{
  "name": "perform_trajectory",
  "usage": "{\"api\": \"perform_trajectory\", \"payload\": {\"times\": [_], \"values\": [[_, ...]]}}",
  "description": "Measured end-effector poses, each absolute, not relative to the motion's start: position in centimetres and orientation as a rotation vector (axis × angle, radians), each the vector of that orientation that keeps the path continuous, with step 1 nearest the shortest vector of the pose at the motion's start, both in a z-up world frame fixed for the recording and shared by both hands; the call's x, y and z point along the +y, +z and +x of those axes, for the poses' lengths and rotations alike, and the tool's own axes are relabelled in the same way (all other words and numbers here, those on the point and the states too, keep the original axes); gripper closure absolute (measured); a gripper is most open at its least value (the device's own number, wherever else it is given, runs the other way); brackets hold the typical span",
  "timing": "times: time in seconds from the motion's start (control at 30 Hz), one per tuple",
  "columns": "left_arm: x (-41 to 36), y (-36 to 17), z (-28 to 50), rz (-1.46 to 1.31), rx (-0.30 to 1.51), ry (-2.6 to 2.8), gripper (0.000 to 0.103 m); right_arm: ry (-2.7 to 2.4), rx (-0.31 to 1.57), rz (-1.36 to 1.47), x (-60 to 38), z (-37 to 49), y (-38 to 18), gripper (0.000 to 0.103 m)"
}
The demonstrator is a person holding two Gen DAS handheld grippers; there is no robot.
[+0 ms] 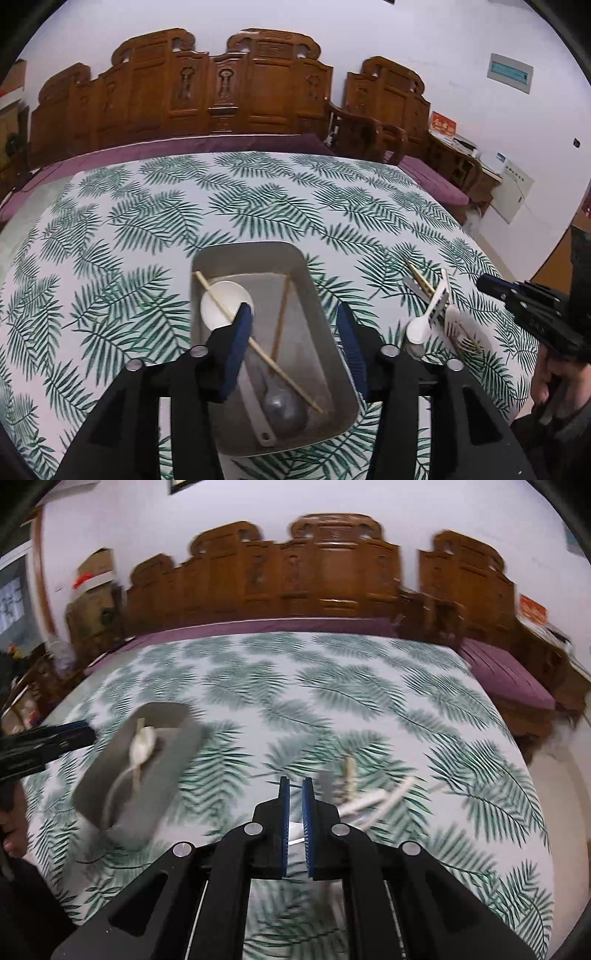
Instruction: Organize utensils
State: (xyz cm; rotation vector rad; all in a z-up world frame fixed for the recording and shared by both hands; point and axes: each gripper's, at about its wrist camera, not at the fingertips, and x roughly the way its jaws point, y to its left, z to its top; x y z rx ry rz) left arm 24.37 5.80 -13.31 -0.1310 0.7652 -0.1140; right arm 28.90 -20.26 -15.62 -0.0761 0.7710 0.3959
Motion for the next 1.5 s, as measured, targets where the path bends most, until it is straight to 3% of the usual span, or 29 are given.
{"api": "perform_trajectory", "payload": {"times": [0.03,0.1,0.17,0.47,0.6,0.87,1.0,1.5], "values": [[5.6,-13.4,24.4,-0.129,0.767,-0.119,0.053,0.375,0.78,-0.066,-20.9,29.3,-16.0,0.09],[5.1,-13.5,24.4,-0.122,0.772,-0.129,0.052,0.342,0.782,-0.057,-21.9,29.8,-16.6,0.071],[4.7,-13.6,24.3,-0.113,0.774,-0.132,0.052,0.305,0.789,-0.045,-22.7,30.2,-17.6,0.06],[2.7,-14.0,24.0,-0.078,0.779,-0.178,0.052,0.294,0.873,-0.007,-23.6,31.2,-21.2,0.06],[1.4,-14.1,23.8,-0.063,0.784,-0.203,0.052,0.303,0.914,-0.003,-23.4,31.6,-22.4,0.064],[-0.5,-14.3,23.4,-0.042,0.801,-0.25,0.052,0.359,0.964,0.045,-23.0,31.7,-23.1,0.093],[-1.2,-14.6,23.3,-0.028,0.812,-0.253,0.052,0.394,0.961,0.069,-22.8,31.7,-22.9,0.1],[-5.6,-16.0,23.6,0.048,0.861,-0.279,0.052,0.419,0.874,0.128,-25.5,31.4,-21.0,0.1]]}}
